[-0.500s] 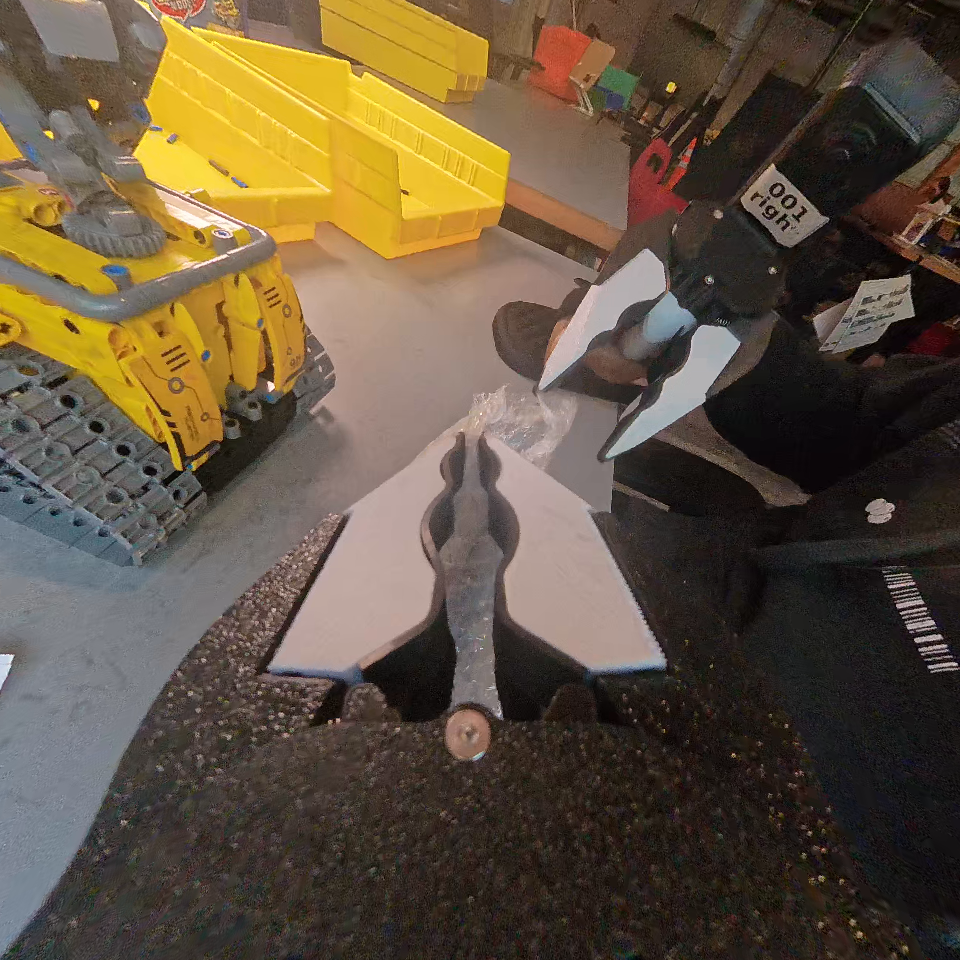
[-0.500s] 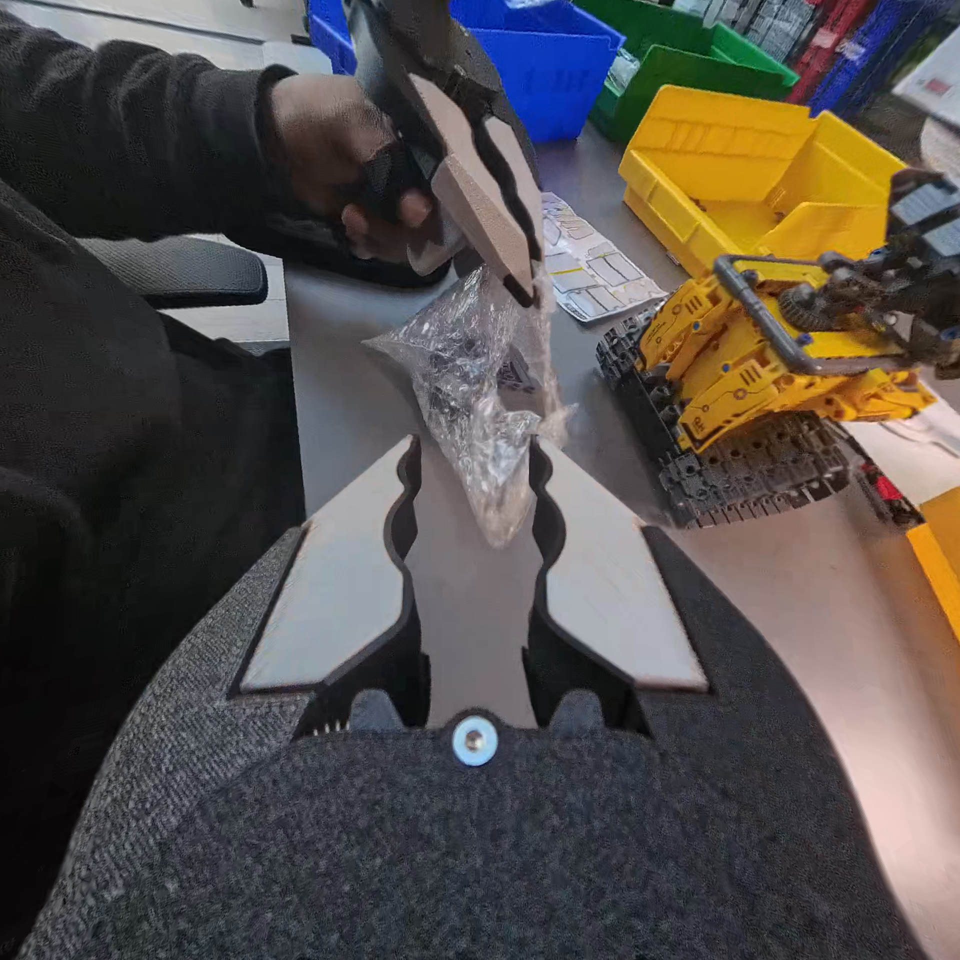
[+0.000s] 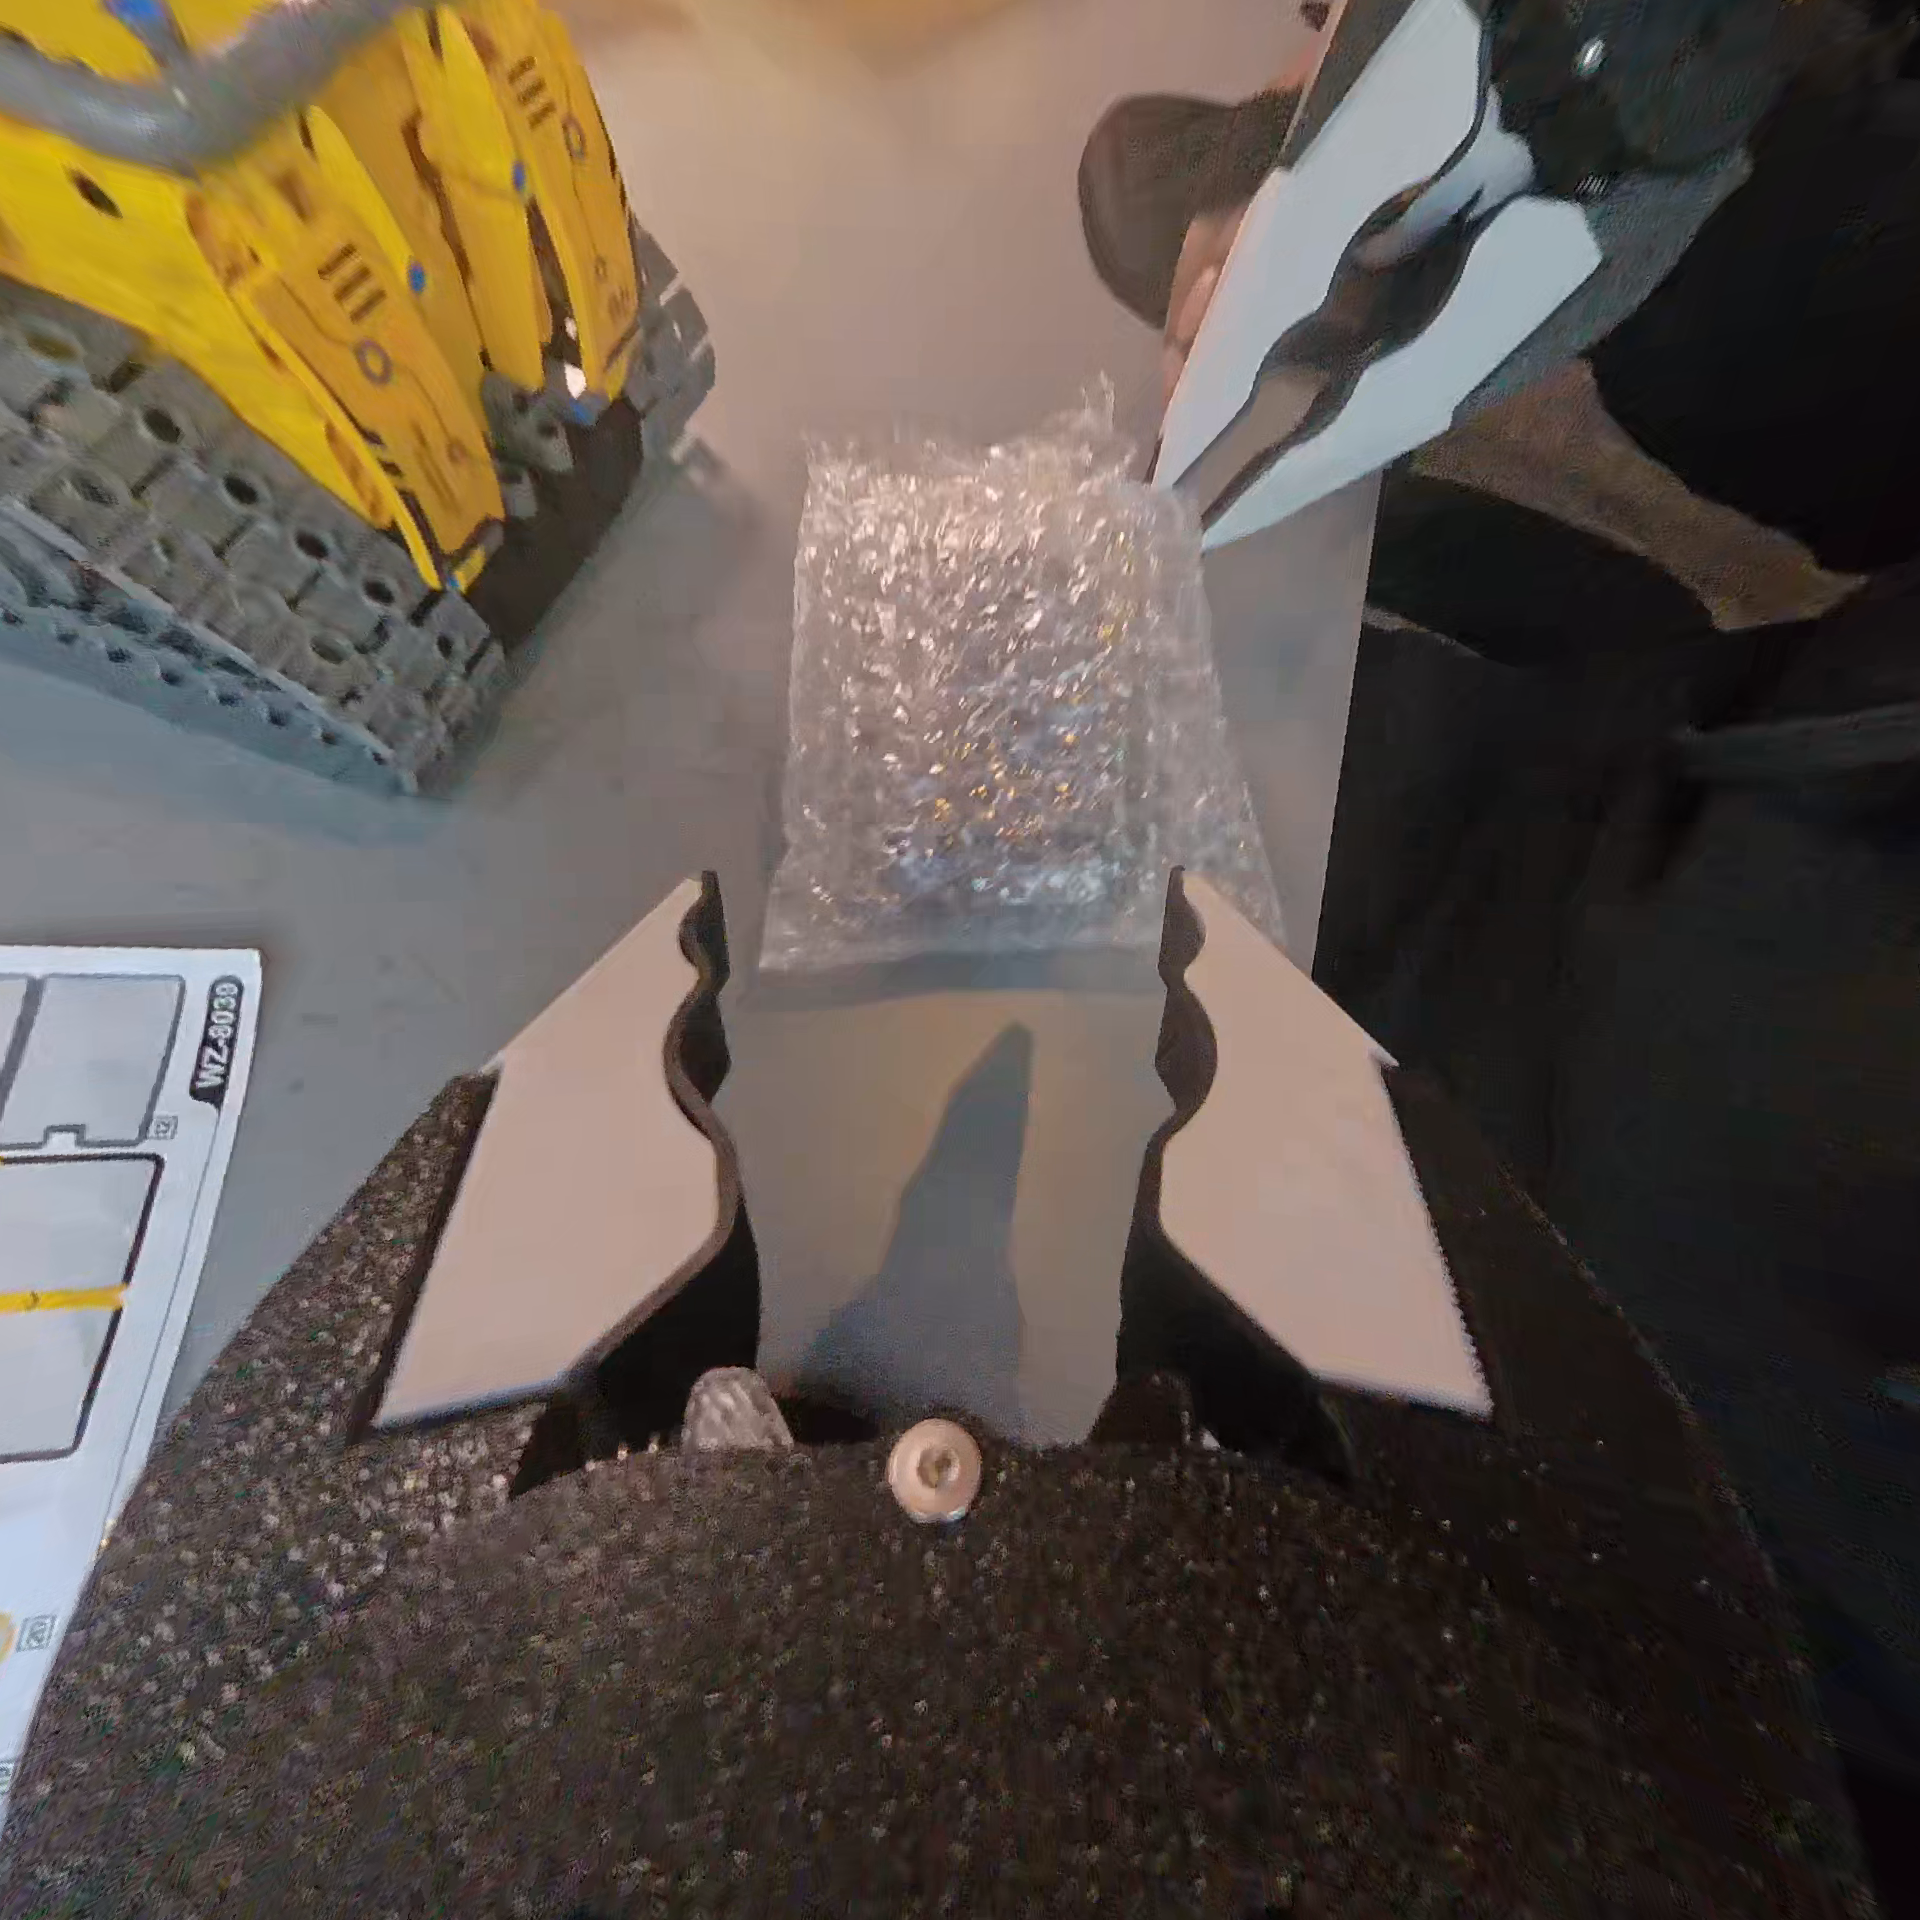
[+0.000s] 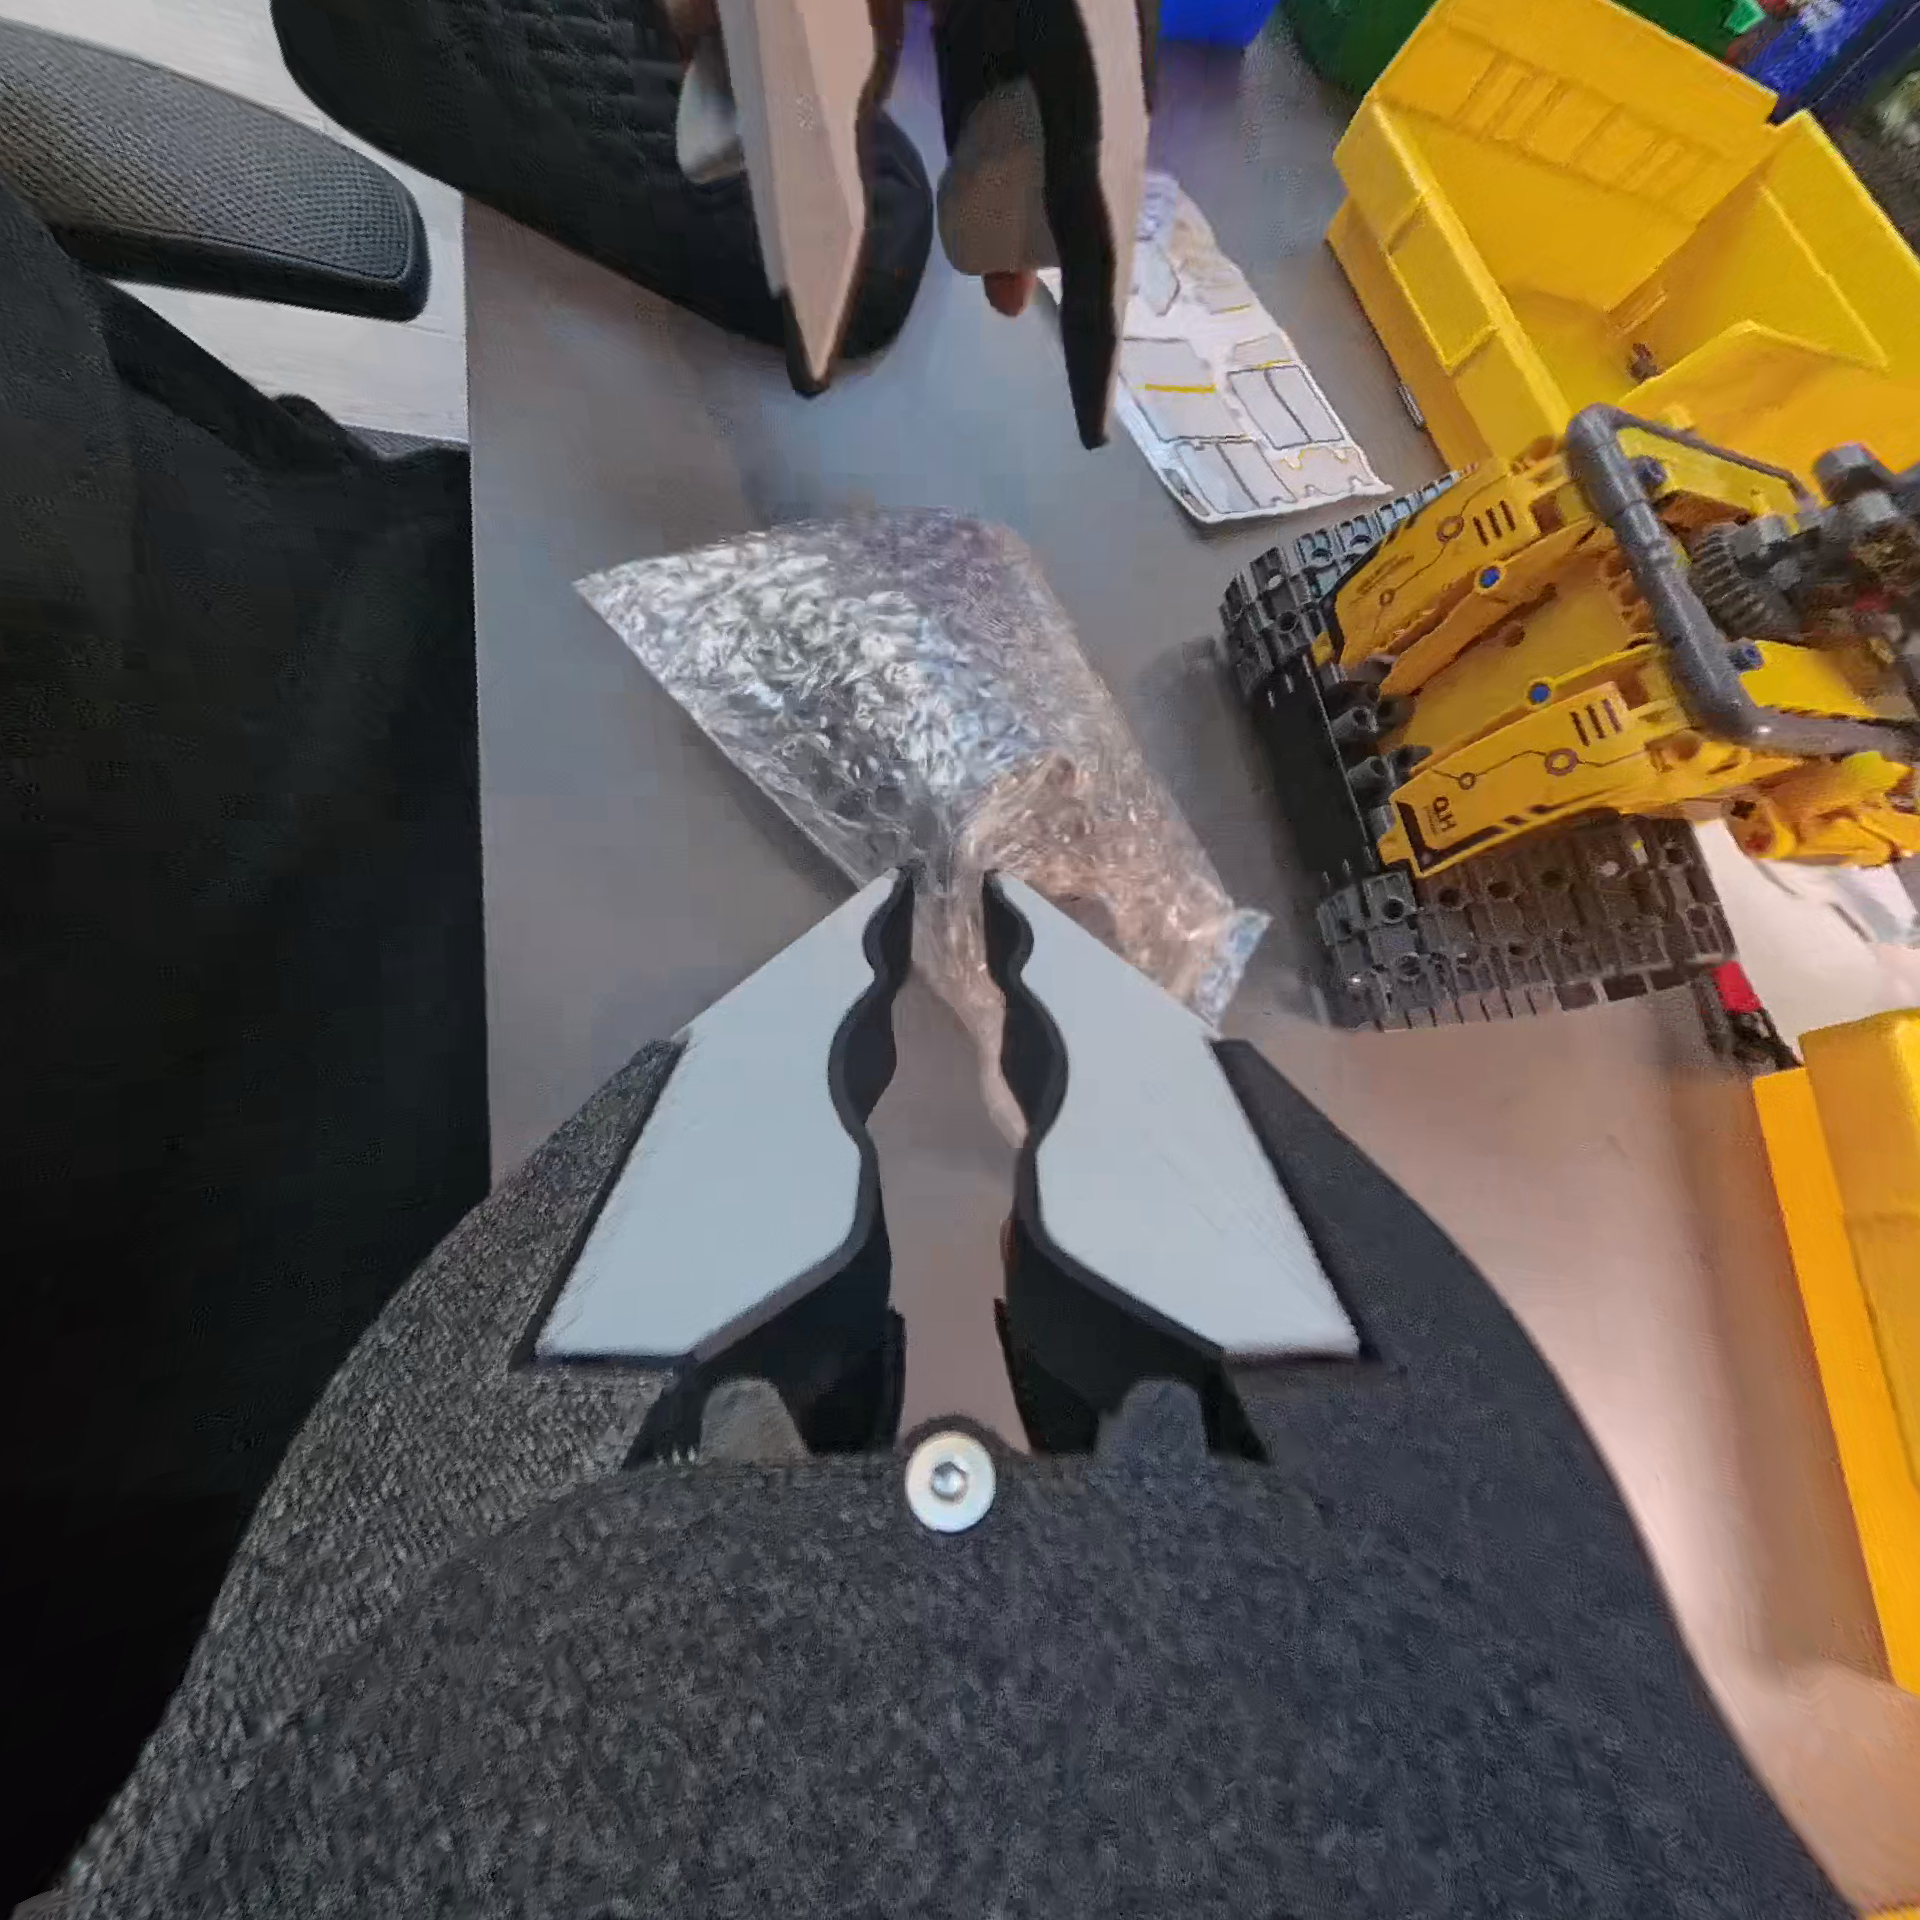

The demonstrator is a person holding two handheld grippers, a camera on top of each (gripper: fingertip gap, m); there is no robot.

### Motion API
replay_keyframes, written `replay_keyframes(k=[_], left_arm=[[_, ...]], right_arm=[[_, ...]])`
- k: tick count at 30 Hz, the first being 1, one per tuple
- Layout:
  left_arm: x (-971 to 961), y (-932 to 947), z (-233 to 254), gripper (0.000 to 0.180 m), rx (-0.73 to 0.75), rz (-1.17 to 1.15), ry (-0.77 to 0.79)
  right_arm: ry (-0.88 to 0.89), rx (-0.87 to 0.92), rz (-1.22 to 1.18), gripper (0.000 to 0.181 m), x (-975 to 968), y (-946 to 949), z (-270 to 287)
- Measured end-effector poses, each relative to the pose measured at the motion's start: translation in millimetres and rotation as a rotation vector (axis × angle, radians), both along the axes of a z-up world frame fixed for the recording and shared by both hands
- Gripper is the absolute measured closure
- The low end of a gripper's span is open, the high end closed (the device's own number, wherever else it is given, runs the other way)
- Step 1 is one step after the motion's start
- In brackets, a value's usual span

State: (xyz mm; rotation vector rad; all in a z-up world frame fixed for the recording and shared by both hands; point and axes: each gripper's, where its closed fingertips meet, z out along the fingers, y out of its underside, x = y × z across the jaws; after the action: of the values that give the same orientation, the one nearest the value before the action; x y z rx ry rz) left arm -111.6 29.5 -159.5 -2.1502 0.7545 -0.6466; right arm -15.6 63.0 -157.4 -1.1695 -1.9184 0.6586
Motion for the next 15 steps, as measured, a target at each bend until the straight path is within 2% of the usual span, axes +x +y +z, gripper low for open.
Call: replay_keyframes(k=[2,5,6,8,11,13,15], left_arm=[[-1,-6,-24,0.096,-0.081,-0.010,0.058],[8,-6,-48,0.105,-0.075,-0.071,0.189],[12,-5,-51,0.114,-0.033,-0.109,0.242],[23,-3,-46,0.156,0.034,-0.175,0.284],[39,-3,-28,0.174,0.031,-0.210,0.196],[47,-2,-14,0.175,0.008,-0.188,0.109],[63,1,6,0.176,-0.034,-0.160,-0.059]], right_arm=[[-0.061,0.000,-0.033,0.175,15,10,-13],[-0.118,-0.020,-0.051,0.170,32,14,-22],[-0.085,-0.020,-0.071,0.168,34,17,-15],[-0.055,-0.011,-0.127,0.164,42,27,-5],[-0.019,0.034,-0.178,0.160,58,30,12],[0.047,0.015,-0.119,0.157,62,4,28],[0.093,-0.020,-0.073,0.148,58,-28,31]])
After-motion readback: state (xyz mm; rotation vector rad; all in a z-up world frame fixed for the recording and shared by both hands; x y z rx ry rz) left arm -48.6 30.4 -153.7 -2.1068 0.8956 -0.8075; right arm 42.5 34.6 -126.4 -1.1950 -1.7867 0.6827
